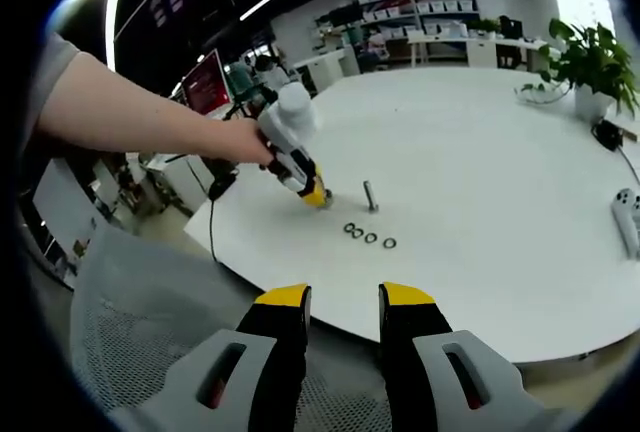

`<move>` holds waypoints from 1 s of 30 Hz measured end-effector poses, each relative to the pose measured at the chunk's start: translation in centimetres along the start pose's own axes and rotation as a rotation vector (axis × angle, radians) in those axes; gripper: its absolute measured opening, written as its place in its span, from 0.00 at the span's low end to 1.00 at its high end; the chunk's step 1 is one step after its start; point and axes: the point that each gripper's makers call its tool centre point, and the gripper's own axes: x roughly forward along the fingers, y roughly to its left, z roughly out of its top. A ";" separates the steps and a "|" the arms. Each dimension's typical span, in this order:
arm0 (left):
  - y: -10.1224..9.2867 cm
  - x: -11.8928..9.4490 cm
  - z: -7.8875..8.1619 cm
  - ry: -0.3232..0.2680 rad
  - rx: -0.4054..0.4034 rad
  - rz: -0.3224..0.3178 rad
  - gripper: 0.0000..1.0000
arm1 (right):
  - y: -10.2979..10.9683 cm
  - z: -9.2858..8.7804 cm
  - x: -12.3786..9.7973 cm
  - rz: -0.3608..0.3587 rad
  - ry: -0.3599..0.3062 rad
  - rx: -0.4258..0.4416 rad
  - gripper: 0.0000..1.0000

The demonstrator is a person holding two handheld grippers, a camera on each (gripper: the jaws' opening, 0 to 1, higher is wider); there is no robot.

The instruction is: Place the washer onto the threaded stud by aligning its center hole with the stud, sliding it down to the base, and recovering from edge contact or off-axis alignment until the washer reaches the visible bottom stop.

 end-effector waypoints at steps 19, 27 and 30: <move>0.7 -7.1 -2.8 -0.220 -0.249 0.119 0.24 | 0.5 0.0 0.0 0.024 0.000 -0.022 0.29; -1.4 -9.9 -4.9 -0.304 -0.321 0.138 0.24 | 0.8 0.1 0.0 0.037 -0.002 -0.032 0.29; -1.8 -11.1 -5.5 -0.332 -0.334 0.153 0.24 | 0.9 0.0 0.1 0.039 0.002 -0.036 0.29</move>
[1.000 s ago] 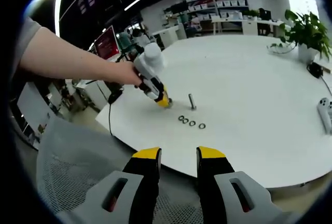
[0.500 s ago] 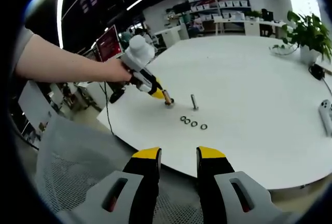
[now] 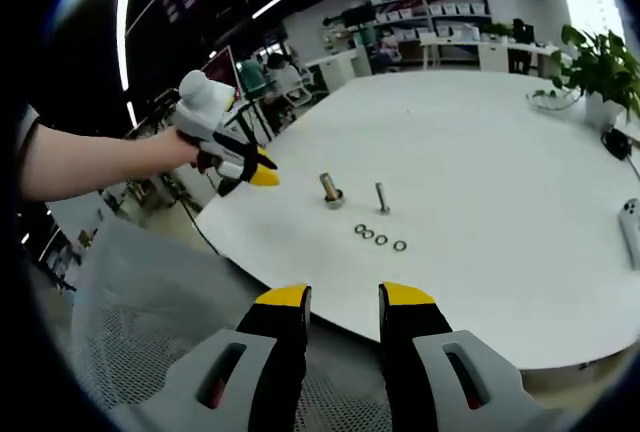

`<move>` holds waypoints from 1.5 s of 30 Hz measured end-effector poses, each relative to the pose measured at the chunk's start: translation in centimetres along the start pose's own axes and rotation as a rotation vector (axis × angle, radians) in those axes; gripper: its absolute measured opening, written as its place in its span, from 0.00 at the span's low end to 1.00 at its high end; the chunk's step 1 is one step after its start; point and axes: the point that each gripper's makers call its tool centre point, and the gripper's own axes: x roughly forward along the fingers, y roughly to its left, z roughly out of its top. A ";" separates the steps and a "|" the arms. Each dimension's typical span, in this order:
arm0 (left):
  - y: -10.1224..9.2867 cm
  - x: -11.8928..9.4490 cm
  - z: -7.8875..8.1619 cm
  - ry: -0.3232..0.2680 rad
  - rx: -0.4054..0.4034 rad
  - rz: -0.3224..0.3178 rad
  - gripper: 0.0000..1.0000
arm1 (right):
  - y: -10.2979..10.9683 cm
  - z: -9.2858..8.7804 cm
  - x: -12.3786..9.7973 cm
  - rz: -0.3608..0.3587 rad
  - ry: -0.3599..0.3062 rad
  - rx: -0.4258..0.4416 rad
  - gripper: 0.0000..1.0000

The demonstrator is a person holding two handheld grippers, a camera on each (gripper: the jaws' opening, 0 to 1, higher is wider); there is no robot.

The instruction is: Place the washer onto the threaded stud by aligning its center hole with the stud, sliding it down to the base, and recovering from edge contact or off-axis alignment until the washer reaches the visible bottom stop.

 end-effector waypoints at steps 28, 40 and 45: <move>-1.2 -8.7 -7.4 -0.178 -0.284 -0.049 0.27 | -0.5 -0.5 -0.2 -0.039 0.023 0.002 0.31; -1.7 -8.2 -7.8 -0.224 -0.307 -0.084 0.28 | -1.2 -0.9 -0.1 -0.080 0.052 0.000 0.32; -1.5 -8.8 -7.2 -0.287 -0.316 -0.076 0.29 | -1.6 -0.9 -0.2 -0.101 0.056 -0.008 0.32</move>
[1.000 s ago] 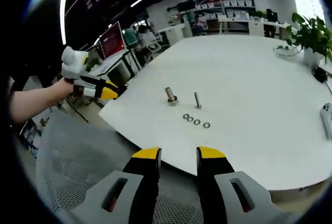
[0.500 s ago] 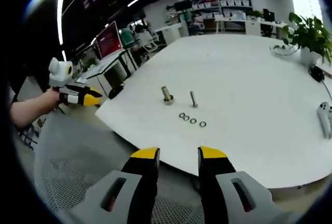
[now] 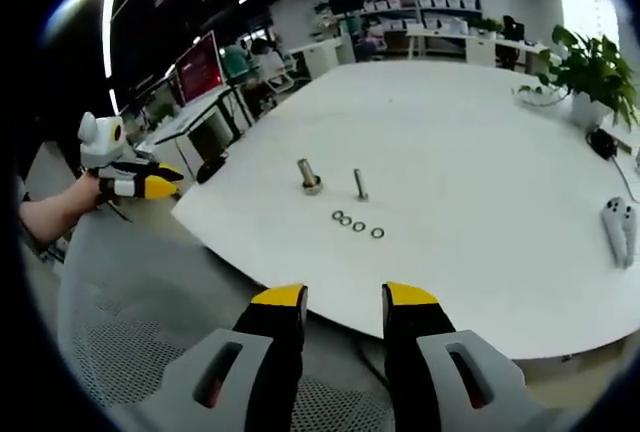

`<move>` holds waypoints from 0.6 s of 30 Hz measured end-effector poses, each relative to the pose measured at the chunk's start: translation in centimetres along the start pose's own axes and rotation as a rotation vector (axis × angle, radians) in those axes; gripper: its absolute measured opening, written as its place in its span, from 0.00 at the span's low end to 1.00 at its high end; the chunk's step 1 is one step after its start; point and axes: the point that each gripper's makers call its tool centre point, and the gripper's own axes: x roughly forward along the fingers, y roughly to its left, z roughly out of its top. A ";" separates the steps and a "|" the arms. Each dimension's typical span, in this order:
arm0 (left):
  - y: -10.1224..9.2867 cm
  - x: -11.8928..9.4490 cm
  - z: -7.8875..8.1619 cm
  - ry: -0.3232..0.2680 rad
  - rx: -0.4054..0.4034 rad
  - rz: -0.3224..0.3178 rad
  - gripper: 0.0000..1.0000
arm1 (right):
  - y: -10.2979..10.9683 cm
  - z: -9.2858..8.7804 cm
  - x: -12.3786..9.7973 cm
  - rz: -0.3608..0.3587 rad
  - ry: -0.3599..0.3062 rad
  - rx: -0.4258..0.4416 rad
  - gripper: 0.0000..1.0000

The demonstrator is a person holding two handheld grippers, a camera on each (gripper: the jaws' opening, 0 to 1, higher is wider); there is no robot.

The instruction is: Place the washer onto the threaded stud by aligning its center hole with the stud, sliding it down to the base, and recovering from edge contact or off-axis alignment until the washer reaches the visible bottom stop.

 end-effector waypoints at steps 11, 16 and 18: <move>-0.8 -0.4 1.2 -0.073 -0.013 -0.041 0.31 | -0.7 0.1 -0.3 -0.049 -0.013 0.001 0.35; -1.3 -0.4 1.5 -0.087 -0.001 -0.060 0.31 | -0.5 -0.3 -0.1 -0.029 0.011 -0.002 0.35; -1.6 -0.4 1.7 -0.099 -0.007 -0.080 0.31 | -0.2 -1.2 0.1 -0.022 0.069 -0.030 0.35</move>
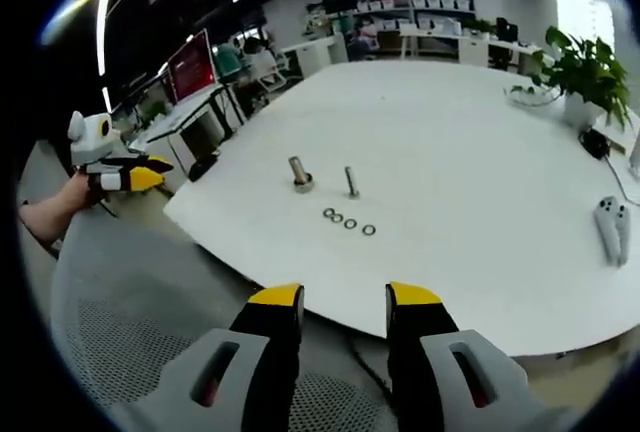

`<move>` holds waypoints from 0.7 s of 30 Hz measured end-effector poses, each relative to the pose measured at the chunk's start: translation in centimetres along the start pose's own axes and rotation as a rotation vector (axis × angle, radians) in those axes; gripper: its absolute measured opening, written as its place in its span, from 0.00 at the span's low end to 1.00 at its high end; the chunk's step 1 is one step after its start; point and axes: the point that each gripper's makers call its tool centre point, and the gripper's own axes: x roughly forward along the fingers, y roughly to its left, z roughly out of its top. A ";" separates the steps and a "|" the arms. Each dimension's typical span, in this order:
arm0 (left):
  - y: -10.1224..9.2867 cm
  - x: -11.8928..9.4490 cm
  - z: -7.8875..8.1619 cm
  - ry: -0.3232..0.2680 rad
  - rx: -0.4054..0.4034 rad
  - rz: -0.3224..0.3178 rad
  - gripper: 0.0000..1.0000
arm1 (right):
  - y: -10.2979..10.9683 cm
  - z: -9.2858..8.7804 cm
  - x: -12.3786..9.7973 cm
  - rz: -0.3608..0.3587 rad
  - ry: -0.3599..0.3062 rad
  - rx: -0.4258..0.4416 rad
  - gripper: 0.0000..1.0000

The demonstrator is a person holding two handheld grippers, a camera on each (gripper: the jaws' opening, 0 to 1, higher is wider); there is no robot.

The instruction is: Place the washer onto the threaded stud by aligning its center hole with the stud, sliding it down to the base, and recovering from edge contact or off-axis alignment until the washer reaches the visible bottom stop.

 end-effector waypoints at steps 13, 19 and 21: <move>0.1 -0.2 0.1 -0.017 -0.015 -0.008 0.33 | -0.3 -0.3 0.1 -0.034 0.024 -0.024 0.38; 0.3 -0.2 0.1 -0.013 -0.014 -0.004 0.33 | -0.3 0.0 0.2 -0.016 0.036 -0.004 0.43; 0.4 -0.2 0.1 -0.012 -0.012 -0.002 0.33 | 0.1 -0.4 0.3 0.002 0.063 -0.012 0.43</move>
